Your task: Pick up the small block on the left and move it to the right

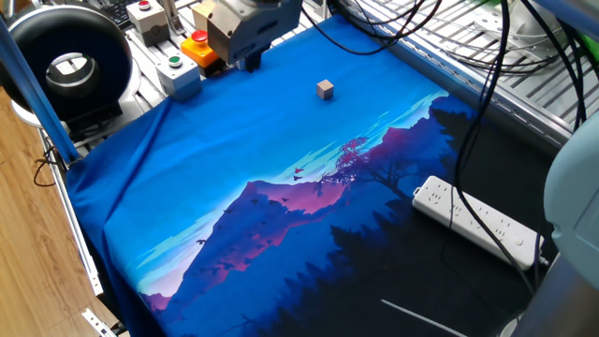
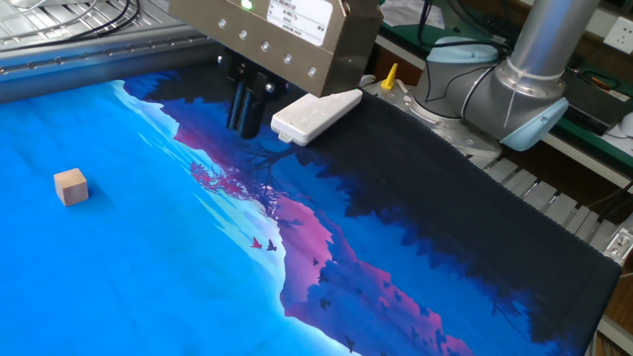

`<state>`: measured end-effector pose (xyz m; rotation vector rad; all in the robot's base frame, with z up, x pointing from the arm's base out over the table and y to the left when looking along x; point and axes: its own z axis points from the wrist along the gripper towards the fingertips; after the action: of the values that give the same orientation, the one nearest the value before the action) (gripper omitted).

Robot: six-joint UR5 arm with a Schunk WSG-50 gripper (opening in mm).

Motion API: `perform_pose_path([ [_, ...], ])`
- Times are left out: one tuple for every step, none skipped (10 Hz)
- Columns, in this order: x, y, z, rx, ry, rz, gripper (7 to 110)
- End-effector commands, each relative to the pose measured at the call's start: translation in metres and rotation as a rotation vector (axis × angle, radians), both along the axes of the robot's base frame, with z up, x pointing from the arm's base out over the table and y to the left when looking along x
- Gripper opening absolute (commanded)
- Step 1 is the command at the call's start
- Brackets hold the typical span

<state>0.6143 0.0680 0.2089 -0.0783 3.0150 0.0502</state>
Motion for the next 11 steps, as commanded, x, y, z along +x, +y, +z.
perform_pose_path([
  [0.001, -0.005, 0.001, -0.009, -0.003, -0.053, 7],
  [0.016, -0.004, 0.004, -0.006, -0.062, -0.056, 7],
  [0.053, -0.006, 0.014, 0.005, -0.217, -0.101, 7],
  [0.031, -0.002, 0.007, 0.027, -0.122, -0.172, 7],
  [0.022, -0.008, 0.005, 0.010, -0.086, -0.221, 7],
  [0.007, -0.015, 0.002, -0.025, -0.028, -0.216, 7],
  [-0.001, -0.005, 0.001, 0.013, 0.010, -0.259, 7],
  [-0.013, 0.000, 0.000, 0.033, 0.063, -0.311, 7],
  [-0.019, -0.005, -0.001, 0.011, 0.085, -0.344, 7],
  [-0.014, -0.009, 0.000, 0.001, 0.062, -0.364, 7],
  [-0.002, -0.015, 0.001, -0.013, 0.012, -0.354, 7],
])
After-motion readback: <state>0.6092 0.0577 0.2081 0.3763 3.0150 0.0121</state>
